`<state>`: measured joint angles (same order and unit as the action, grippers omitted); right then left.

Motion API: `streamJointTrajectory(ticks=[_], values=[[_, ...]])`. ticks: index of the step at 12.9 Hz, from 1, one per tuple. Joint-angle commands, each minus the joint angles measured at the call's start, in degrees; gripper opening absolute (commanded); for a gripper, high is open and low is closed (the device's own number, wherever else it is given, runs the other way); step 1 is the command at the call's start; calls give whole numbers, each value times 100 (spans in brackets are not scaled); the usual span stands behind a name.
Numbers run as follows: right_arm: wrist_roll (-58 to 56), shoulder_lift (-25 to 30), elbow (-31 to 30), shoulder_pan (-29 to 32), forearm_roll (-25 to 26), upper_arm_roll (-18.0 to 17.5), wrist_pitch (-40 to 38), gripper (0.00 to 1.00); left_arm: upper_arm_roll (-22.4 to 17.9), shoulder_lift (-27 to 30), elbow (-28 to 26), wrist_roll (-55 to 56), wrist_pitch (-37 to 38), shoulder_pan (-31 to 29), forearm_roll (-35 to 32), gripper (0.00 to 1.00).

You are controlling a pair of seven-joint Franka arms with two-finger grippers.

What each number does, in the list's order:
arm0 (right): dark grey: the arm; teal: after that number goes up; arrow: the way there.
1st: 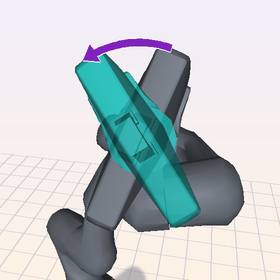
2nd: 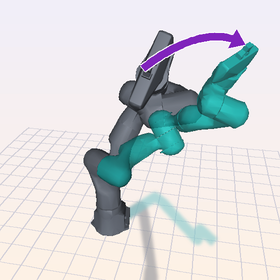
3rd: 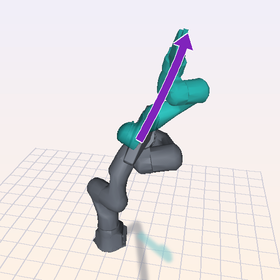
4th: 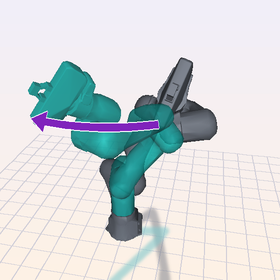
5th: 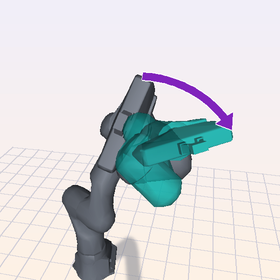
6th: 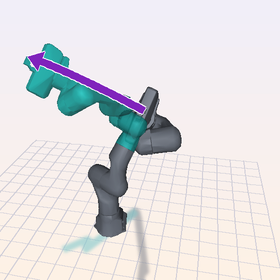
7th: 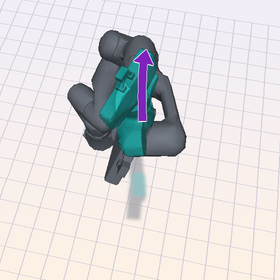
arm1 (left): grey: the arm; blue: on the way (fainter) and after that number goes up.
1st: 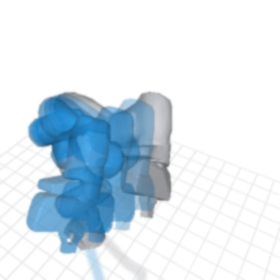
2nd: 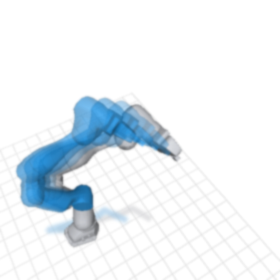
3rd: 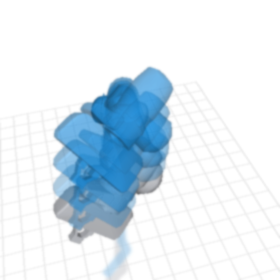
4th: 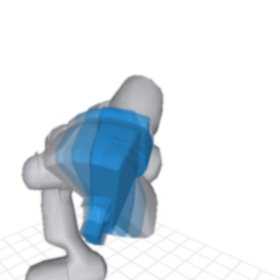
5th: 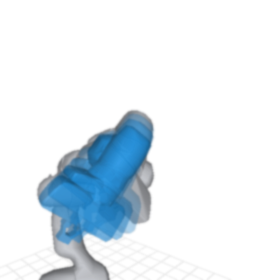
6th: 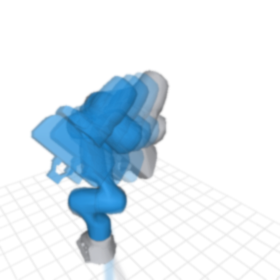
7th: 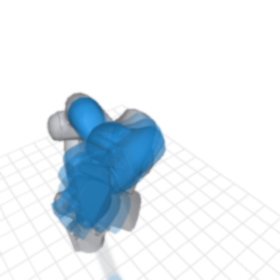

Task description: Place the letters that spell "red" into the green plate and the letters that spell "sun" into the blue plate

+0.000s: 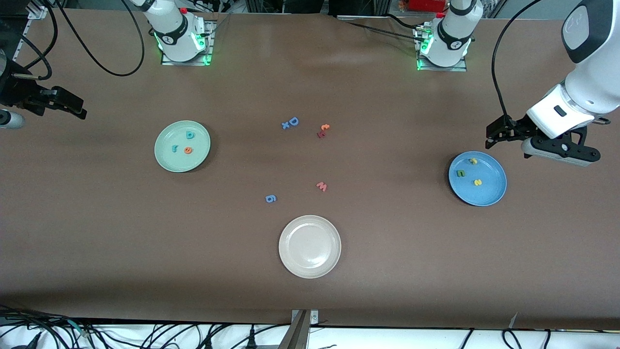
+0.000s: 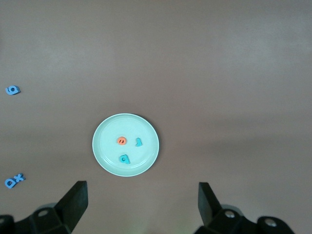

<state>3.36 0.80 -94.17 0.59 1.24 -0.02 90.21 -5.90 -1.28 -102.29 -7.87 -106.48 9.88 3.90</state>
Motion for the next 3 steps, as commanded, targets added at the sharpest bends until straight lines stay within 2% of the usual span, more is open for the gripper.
streamJointTrajectory(ticks=[1, 3], values=[[-108, -36, 145, -7, -98, 10, -144, 100, -7, -91, 210, 137, 171, 23, -109, 100], [-108, -36, 145, -7, -98, 10, -144, 100, -43, -91, 454, 136, 224, -56, -65, 100]])
